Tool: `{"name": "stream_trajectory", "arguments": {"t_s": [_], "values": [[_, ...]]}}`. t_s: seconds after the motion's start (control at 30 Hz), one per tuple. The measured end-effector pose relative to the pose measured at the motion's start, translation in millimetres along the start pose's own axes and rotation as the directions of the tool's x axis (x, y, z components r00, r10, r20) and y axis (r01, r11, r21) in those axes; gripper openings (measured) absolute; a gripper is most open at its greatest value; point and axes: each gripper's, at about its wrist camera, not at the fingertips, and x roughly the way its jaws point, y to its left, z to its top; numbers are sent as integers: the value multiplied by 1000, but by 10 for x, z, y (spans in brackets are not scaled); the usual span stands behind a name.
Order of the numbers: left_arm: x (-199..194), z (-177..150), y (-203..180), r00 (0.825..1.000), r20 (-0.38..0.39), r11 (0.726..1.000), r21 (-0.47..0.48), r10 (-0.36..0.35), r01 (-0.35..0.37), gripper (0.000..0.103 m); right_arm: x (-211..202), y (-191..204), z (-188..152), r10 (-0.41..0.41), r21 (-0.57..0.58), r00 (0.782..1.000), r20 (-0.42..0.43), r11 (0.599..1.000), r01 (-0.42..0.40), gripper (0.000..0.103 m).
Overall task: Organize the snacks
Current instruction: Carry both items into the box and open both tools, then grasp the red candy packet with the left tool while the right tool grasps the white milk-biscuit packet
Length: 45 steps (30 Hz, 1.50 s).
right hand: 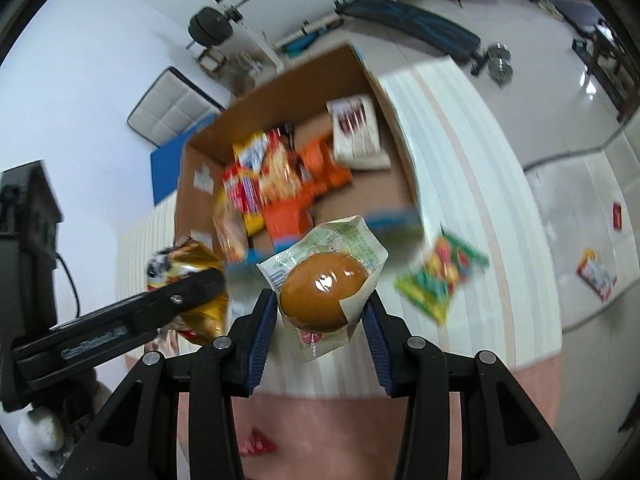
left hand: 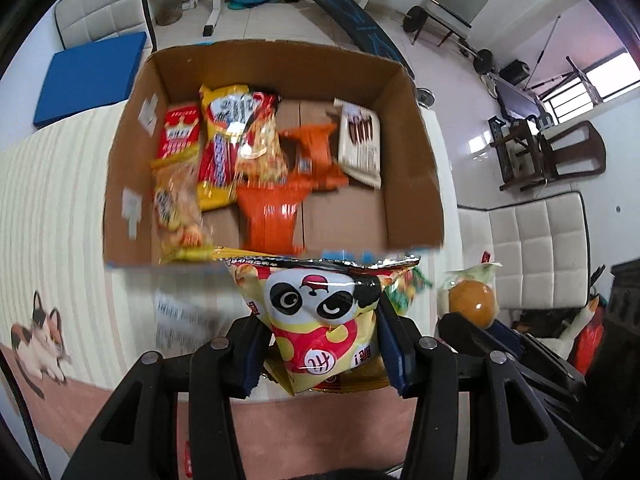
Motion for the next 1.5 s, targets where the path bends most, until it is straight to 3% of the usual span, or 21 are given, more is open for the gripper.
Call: {"name": "stream_trajectory", "arguments": {"t_s": [0.3,0.6,0.67,0.7,0.73,0.83,0.93,1.03,1.2,1.33,1.43,1.5], "values": [[573,770,42,981,-181,997,-43,-74,67,46,513,-36,602,-58,-3,997,-49,998,58,46],[972,872,-80,957,-290,1000,8,-18,21,48,833,-177,701,-71,14,989,-133,997,74,53],[977,873,-80,960,-281,1000,11,-18,22,60,842,-194,704,-81,17,987,-140,996,85,66],[977,884,-76,958,-284,1000,14,-21,26,71,836,-196,706,-85,18,987,-137,996,88,74],[970,891,-71,959,-283,1000,8,-24,27,75,830,-198,711,-88,17,987,-135,996,92,75],[911,904,-75,964,-263,999,-1,-34,35,78,823,-205,711,-92,17,985,-143,995,95,76],[849,906,-78,969,-244,1000,11,-26,30,79,791,-182,692,-107,4,984,-143,994,109,87],[716,866,-76,979,-202,999,37,-5,12,79,723,-132,648,-134,-22,983,-124,991,132,91],[362,707,-53,997,-51,996,75,62,-58,79,527,-14,486,-124,-82,992,-39,989,120,92],[86,505,99,991,62,990,72,118,-122,79,372,122,260,-136,-158,989,53,977,143,96],[-73,207,322,986,95,990,41,134,-138,79,372,172,19,-86,-176,996,16,980,87,96],[-113,14,448,984,87,987,30,153,-156,79,459,185,-217,-64,-170,996,-61,984,53,96]]}}
